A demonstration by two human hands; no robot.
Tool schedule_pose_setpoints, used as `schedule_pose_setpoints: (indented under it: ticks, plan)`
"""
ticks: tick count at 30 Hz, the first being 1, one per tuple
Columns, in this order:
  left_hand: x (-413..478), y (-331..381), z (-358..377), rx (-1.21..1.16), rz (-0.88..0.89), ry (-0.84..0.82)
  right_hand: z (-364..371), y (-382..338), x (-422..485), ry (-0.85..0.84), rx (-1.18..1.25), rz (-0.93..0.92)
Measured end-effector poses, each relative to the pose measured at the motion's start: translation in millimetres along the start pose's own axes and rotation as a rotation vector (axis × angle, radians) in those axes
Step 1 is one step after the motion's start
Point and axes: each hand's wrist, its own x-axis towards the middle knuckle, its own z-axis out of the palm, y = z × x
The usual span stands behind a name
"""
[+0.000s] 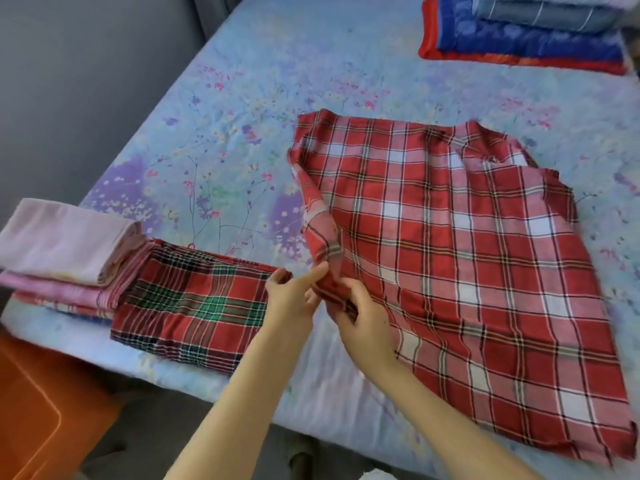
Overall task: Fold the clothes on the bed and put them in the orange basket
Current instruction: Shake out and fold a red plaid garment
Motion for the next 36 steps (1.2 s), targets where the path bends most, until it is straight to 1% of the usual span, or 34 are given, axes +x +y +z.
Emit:
schedule_pose_setpoints:
  ticks: [1,3,4,6,7,9,12,14,17,19,22,24,25,26,28,29,32,33,34,36]
  plan:
    - [8.4,6.2,-3.0,-0.141,-0.124,-0.003,-1.2,1.3,0.1,-0.017,-0.029,-0.007]
    - [15.6,18.3,-8.0,-0.237,-0.279,-0.036,-4.7,2.0,-0.1,-0.03,-0.053,-0.015]
    - [17.7,22.7,-8.6,-0.266,-0.309,-0.081,-7.9,0.4,-0.6,-0.032,-0.059,-0.009]
    - [17.9,31.7,-13.3,-0.332,-0.32,-0.09,-11.3,1.2,-2.4,-0.047,-0.063,0.017]
    - [17.9,36.5,-14.2,-0.326,-0.311,-0.086,-11.3,3.3,-2.4,-0.064,-0.069,0.03]
    - [9.5,45.1,-10.4,-0.151,-0.201,-0.08,-12.4,1.2,-1.9,-0.127,-0.12,0.058]
    - [0.3,63.9,-3.2,0.299,0.122,-0.012,-12.4,-13.8,3.0,-0.319,-0.193,0.064]
    - [-4.6,81.8,2.5,0.554,0.325,0.0,-17.3,-27.5,10.7,-0.381,-0.156,0.081]
    - [-2.1,109.0,23.4,0.815,0.58,0.036,-36.6,-44.3,23.5,-0.333,-0.1,0.112]
    - [-0.4,118.2,49.7,0.986,0.711,0.056,-57.0,-44.3,25.2,-0.255,-0.091,0.144]
    - [-6.9,103.5,109.3,1.261,0.855,-0.071,-99.5,-29.2,6.8,-0.102,-0.109,0.264]
    - [-28.8,63.9,163.4,1.426,0.942,-0.267,-139.7,-4.1,-21.3,-0.01,-0.149,0.355]
    - [-39.3,50.1,179.6,1.486,0.965,-0.332,-149.2,5.7,-29.6,0.003,-0.139,0.389]
    - [-58.5,20.2,207.8,1.539,0.98,-0.442,-172.4,21.4,-47.0,0.056,-0.109,0.436]
    - [-92.6,-30.9,248.8,1.585,0.995,-0.648,-205.9,46.6,-71.7,0.171,-0.049,0.52]
    - [-111.0,-67.2,273.2,1.582,1.012,-0.759,-227.8,63.7,-86.7,0.251,-0.025,0.575]
    - [-151.5,-160.5,313.6,1.575,1.005,-1.009,-272.9,114.9,-119.4,0.472,0.039,0.72]
    - [-160.8,-197.9,325.0,1.585,0.963,-1.062,-291.1,146.0,-133.0,0.525,0.048,0.777]
    - [-163.0,-226.7,329.5,1.595,0.926,-1.066,-304.5,176.7,-143.3,0.555,0.053,0.826]
    - [-151.1,-273.8,328.0,1.608,0.817,-0.973,-325.9,235.3,-163.4,0.54,0.034,0.921]
